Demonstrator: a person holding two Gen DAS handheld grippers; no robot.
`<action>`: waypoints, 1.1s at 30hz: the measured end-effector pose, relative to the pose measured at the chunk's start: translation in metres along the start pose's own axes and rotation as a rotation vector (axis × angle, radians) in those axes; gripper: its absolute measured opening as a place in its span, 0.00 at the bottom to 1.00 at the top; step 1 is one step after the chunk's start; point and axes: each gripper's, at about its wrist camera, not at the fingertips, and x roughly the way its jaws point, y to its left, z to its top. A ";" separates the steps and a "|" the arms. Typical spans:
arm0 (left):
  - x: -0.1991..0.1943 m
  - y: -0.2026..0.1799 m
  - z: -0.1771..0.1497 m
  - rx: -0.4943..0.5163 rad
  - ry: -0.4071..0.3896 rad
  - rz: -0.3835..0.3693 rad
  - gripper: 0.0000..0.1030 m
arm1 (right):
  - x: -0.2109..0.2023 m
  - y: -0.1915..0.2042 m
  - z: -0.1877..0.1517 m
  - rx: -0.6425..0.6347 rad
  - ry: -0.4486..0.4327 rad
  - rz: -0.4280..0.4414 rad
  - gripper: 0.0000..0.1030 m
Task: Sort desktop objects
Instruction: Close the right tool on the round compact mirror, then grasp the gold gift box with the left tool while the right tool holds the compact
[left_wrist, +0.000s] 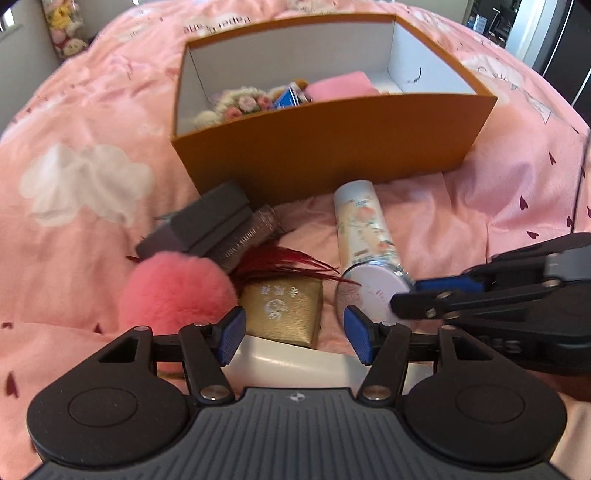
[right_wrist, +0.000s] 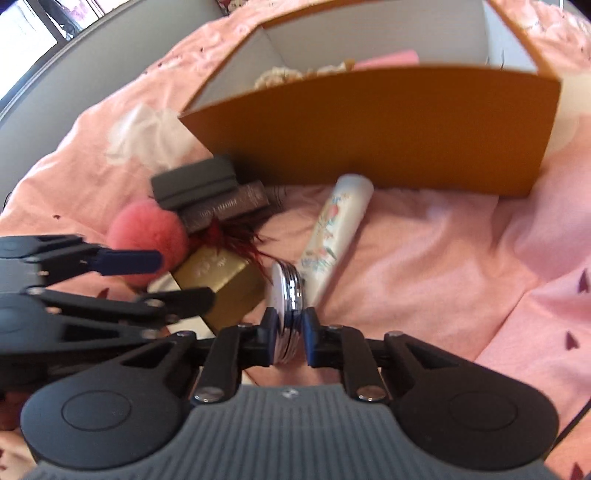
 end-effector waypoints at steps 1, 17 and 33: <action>0.003 0.001 0.001 -0.002 0.014 -0.007 0.67 | -0.004 -0.001 0.000 0.000 -0.010 -0.011 0.15; 0.050 0.030 0.004 -0.070 0.147 -0.062 0.73 | 0.017 -0.020 0.000 0.089 0.068 0.024 0.19; 0.038 0.020 -0.004 0.016 0.088 -0.081 0.66 | 0.039 -0.047 -0.009 0.294 0.147 0.119 0.29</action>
